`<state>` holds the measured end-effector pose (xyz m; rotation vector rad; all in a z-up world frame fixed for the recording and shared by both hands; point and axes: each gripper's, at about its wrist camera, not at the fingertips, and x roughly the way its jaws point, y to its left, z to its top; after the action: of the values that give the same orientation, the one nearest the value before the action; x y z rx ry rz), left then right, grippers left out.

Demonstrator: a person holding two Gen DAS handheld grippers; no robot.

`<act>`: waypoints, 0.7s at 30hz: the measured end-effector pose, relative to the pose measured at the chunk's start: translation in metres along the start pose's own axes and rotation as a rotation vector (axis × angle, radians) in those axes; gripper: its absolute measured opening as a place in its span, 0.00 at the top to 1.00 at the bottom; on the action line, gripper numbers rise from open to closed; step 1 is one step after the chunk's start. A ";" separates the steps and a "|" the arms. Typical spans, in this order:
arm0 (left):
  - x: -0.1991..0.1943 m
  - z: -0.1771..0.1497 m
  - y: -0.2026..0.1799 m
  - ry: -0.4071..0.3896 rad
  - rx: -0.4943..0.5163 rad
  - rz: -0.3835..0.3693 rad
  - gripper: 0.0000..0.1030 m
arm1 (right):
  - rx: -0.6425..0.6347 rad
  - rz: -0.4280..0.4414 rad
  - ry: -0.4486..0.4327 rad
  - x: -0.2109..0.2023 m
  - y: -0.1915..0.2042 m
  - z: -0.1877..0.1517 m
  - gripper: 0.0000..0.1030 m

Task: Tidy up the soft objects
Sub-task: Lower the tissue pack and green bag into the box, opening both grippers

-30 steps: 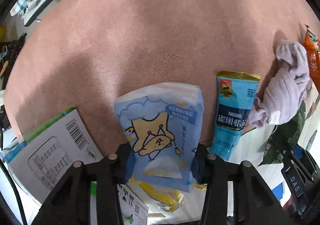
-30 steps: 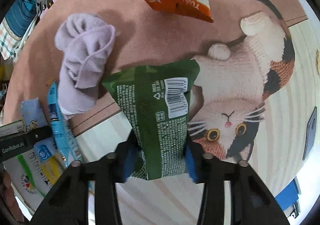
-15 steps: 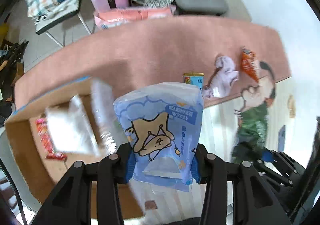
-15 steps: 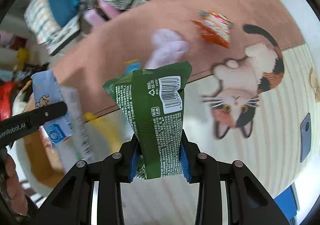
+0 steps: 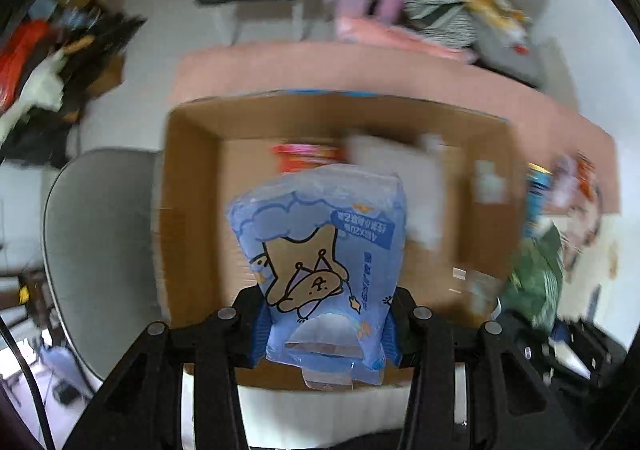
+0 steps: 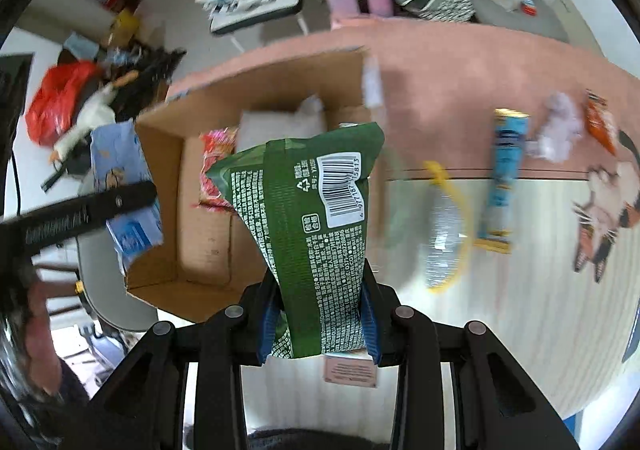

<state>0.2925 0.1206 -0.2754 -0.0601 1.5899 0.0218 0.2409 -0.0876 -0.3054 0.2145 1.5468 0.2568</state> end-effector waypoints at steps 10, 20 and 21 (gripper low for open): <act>0.070 0.050 0.039 0.110 0.012 0.101 0.59 | 0.009 -0.083 0.156 0.098 0.030 0.009 0.64; 0.106 0.062 0.032 0.191 0.062 0.080 0.58 | 0.000 -0.142 0.213 0.138 0.032 0.010 0.64; 0.110 0.062 0.032 0.202 0.060 0.075 0.56 | 0.000 -0.145 0.216 0.140 0.034 0.012 0.64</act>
<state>0.3507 0.1529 -0.3871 0.0459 1.7932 0.0272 0.2525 -0.0136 -0.4290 0.0750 1.7670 0.1696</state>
